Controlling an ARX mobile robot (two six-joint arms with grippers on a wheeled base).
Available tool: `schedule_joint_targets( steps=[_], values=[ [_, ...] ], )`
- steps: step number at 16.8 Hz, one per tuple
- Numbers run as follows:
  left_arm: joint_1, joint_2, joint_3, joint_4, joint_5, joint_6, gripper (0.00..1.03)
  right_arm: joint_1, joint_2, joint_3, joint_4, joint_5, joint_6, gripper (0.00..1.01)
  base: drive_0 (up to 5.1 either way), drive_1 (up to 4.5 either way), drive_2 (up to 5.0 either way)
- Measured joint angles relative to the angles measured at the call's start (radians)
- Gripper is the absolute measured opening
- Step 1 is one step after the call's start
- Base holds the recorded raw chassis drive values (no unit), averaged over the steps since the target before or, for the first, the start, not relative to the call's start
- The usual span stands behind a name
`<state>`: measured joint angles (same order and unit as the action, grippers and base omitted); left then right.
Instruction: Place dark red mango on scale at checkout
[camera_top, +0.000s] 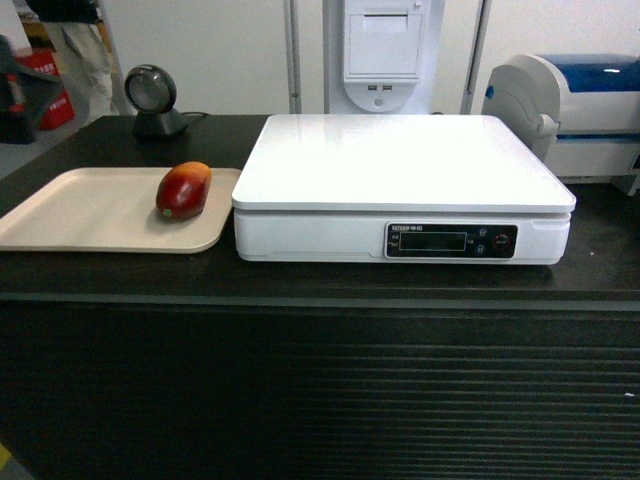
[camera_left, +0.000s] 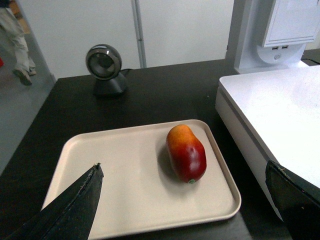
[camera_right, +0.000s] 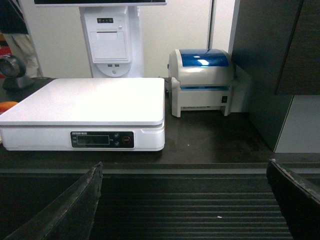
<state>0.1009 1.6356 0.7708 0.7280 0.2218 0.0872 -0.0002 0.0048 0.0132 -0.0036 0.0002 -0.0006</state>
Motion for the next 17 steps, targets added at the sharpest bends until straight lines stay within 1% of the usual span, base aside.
schedule_joint_targets(
  steps=[2, 4, 5, 7, 8, 9, 12, 15, 17],
  values=[
    [-0.039, 0.183, 0.185, -0.065, 0.004, 0.006, 0.98, 0.000, 0.000, 0.000, 0.000, 0.000, 0.000, 0.98, 0.0, 0.00, 0.0],
    [-0.071, 0.333, 0.350, -0.173, 0.026, 0.007, 0.98, 0.000, 0.000, 0.000, 0.000, 0.000, 0.000, 0.98, 0.0, 0.00, 0.0],
    [-0.078, 0.364, 0.386, -0.199, 0.026, 0.007, 0.98, 0.000, 0.000, 0.000, 0.000, 0.000, 0.000, 0.98, 0.0, 0.00, 0.0],
    [-0.111, 0.494, 0.544, -0.291, -0.002, 0.027, 0.98, 0.000, 0.000, 0.000, 0.000, 0.000, 0.000, 0.98, 0.0, 0.00, 0.0],
    [-0.120, 0.542, 0.612, -0.339, -0.008, 0.026, 0.98, 0.000, 0.000, 0.000, 0.000, 0.000, 0.000, 0.98, 0.0, 0.00, 0.0],
    [-0.127, 0.583, 0.676, -0.392, 0.000, 0.020, 0.98, 0.000, 0.000, 0.000, 0.000, 0.000, 0.000, 0.98, 0.0, 0.00, 0.0],
    [-0.141, 0.689, 0.861, -0.494, -0.060, 0.027, 0.98, 0.000, 0.000, 0.000, 0.000, 0.000, 0.000, 0.98, 0.0, 0.00, 0.0],
    [-0.140, 0.776, 1.003, -0.601, -0.099, 0.030, 0.98, 0.000, 0.000, 0.000, 0.000, 0.000, 0.000, 0.98, 0.0, 0.00, 0.0],
    [-0.140, 0.836, 1.091, -0.682, -0.106, 0.027, 0.98, 0.000, 0.000, 0.000, 0.000, 0.000, 0.000, 0.98, 0.0, 0.00, 0.0]
  ],
)
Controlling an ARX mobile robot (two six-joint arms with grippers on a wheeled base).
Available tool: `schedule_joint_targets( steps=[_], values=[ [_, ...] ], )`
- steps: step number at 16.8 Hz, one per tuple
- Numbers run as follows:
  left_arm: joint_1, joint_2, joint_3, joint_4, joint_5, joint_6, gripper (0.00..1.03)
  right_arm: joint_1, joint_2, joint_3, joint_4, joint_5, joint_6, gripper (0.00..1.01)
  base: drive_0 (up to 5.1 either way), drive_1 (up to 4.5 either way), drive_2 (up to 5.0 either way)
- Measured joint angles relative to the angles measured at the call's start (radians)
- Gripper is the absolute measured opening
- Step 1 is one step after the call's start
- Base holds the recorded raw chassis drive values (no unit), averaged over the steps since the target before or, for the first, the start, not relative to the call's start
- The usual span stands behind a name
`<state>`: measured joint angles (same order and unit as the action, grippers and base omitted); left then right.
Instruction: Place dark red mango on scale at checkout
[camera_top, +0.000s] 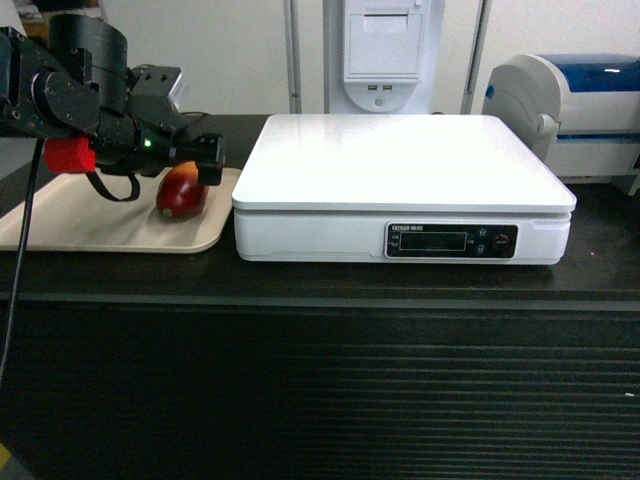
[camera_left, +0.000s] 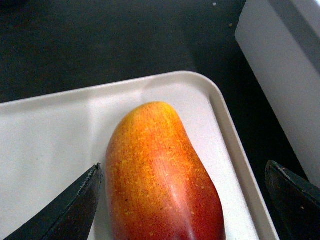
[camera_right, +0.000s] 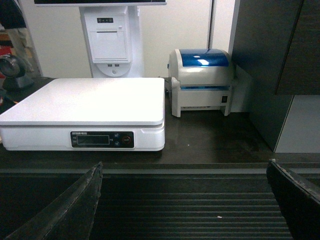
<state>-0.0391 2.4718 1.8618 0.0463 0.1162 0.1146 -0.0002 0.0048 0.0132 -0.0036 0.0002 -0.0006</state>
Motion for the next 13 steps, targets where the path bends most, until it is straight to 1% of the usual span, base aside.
schedule_joint_targets(
  steps=[1, 4, 8, 9, 11, 13],
  values=[
    [0.001, 0.029, 0.033, -0.027, -0.001, -0.001, 0.98, 0.000, 0.000, 0.000, 0.000, 0.000, 0.000, 0.98, 0.0, 0.00, 0.0],
    [0.001, 0.070, 0.102, -0.105, -0.031, 0.000, 0.98, 0.000, 0.000, 0.000, 0.000, 0.000, 0.000, 0.98, 0.0, 0.00, 0.0],
    [0.006, 0.102, 0.145, -0.176, -0.058, 0.002, 0.98, 0.000, 0.000, 0.000, 0.000, 0.000, 0.000, 0.98, 0.0, 0.00, 0.0],
    [0.006, 0.105, 0.145, -0.177, -0.057, 0.003, 0.94, 0.000, 0.000, 0.000, 0.000, 0.000, 0.000, 0.98, 0.0, 0.00, 0.0],
    [0.010, 0.103, 0.137, -0.166, -0.059, 0.002, 0.72, 0.000, 0.000, 0.000, 0.000, 0.000, 0.000, 0.98, 0.0, 0.00, 0.0],
    [0.010, 0.100, 0.127, -0.156, -0.060, 0.002, 0.68, 0.000, 0.000, 0.000, 0.000, 0.000, 0.000, 0.98, 0.0, 0.00, 0.0]
  ],
)
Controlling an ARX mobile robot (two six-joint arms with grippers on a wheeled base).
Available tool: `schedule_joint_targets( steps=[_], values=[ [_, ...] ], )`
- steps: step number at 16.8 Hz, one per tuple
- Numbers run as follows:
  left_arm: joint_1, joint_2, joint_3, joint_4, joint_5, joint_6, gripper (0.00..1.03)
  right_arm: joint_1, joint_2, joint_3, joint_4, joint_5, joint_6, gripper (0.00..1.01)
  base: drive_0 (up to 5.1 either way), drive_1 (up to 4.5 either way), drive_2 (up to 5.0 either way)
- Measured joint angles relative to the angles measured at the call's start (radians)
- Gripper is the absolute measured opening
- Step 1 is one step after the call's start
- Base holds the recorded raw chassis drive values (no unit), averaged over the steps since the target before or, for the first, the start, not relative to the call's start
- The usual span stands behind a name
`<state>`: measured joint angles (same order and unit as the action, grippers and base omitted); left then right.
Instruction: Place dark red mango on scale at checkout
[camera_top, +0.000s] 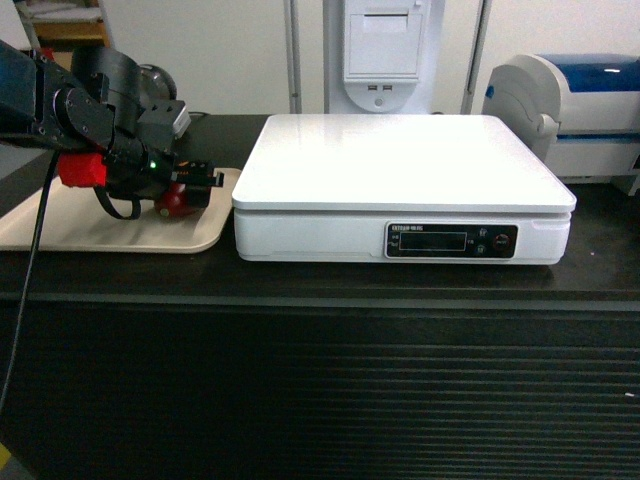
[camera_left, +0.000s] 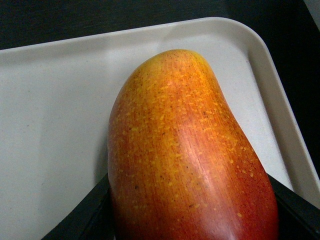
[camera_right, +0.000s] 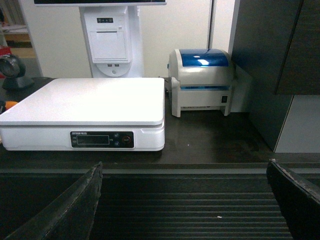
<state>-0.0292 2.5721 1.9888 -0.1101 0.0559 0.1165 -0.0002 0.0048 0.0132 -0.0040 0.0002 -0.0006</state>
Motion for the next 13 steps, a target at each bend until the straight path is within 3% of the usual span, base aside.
schedule_joint_targets(
  steps=[8, 10, 11, 12, 13],
  values=[
    [0.001, -0.037, -0.060, 0.026, -0.001, 0.000, 0.63, 0.000, 0.000, 0.000, 0.000, 0.000, 0.000, 0.98, 0.0, 0.00, 0.0],
    [-0.008, -0.305, -0.285, 0.161, 0.018, 0.000, 0.62, 0.000, 0.000, 0.000, 0.000, 0.000, 0.000, 0.98, 0.0, 0.00, 0.0],
    [-0.118, -0.521, -0.377, 0.215, 0.051, -0.010, 0.62, 0.000, 0.000, 0.000, 0.000, 0.000, 0.000, 0.98, 0.0, 0.00, 0.0],
    [-0.249, -0.551, -0.381, 0.213, 0.046, -0.042, 0.62, 0.000, 0.000, 0.000, 0.000, 0.000, 0.000, 0.98, 0.0, 0.00, 0.0],
    [-0.282, -0.547, -0.381, 0.205, 0.030, -0.055, 0.62, 0.000, 0.000, 0.000, 0.000, 0.000, 0.000, 0.98, 0.0, 0.00, 0.0]
  ],
)
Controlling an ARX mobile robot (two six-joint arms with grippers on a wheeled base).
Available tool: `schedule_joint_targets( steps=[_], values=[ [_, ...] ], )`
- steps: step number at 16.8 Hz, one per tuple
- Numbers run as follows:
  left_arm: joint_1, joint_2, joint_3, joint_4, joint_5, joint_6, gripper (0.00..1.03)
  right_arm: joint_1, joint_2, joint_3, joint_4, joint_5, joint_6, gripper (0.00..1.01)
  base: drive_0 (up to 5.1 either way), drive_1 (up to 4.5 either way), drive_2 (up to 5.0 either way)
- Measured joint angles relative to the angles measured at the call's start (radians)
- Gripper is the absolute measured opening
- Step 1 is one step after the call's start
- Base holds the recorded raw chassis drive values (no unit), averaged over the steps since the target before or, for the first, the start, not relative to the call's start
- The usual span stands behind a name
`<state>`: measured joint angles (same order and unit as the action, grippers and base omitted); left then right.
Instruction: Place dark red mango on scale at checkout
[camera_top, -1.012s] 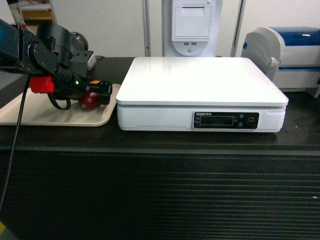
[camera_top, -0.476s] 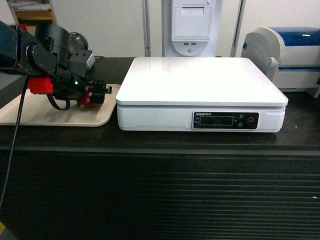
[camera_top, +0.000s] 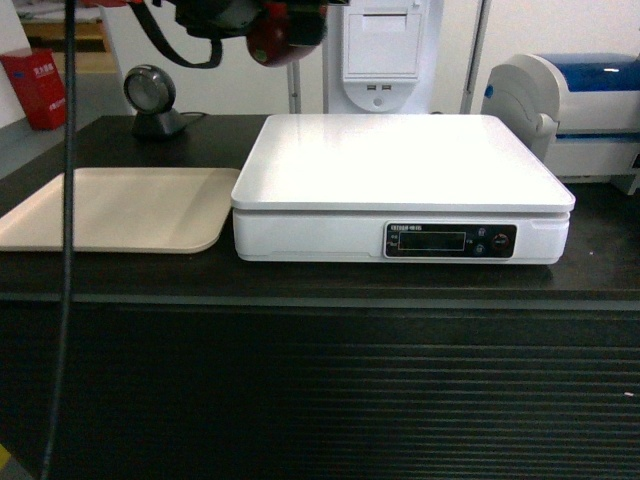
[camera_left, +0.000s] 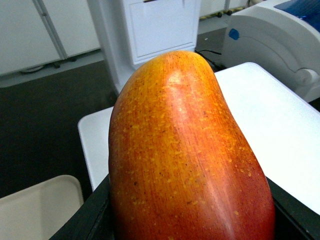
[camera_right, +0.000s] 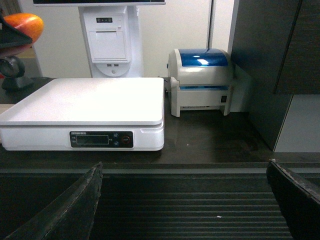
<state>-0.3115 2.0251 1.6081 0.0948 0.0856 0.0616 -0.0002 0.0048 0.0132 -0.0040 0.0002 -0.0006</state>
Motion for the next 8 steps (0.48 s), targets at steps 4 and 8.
schedule_joint_targets(
  steps=[4, 8],
  values=[
    [-0.117, 0.053, 0.058, -0.064, -0.053, -0.064, 0.62, 0.000, 0.000, 0.000, 0.000, 0.000, 0.000, 0.98, 0.0, 0.00, 0.0],
    [-0.198, 0.175, 0.220, -0.209, -0.123, -0.192, 0.62, 0.000, 0.000, 0.000, 0.000, 0.000, 0.000, 0.98, 0.0, 0.00, 0.0]
  ],
)
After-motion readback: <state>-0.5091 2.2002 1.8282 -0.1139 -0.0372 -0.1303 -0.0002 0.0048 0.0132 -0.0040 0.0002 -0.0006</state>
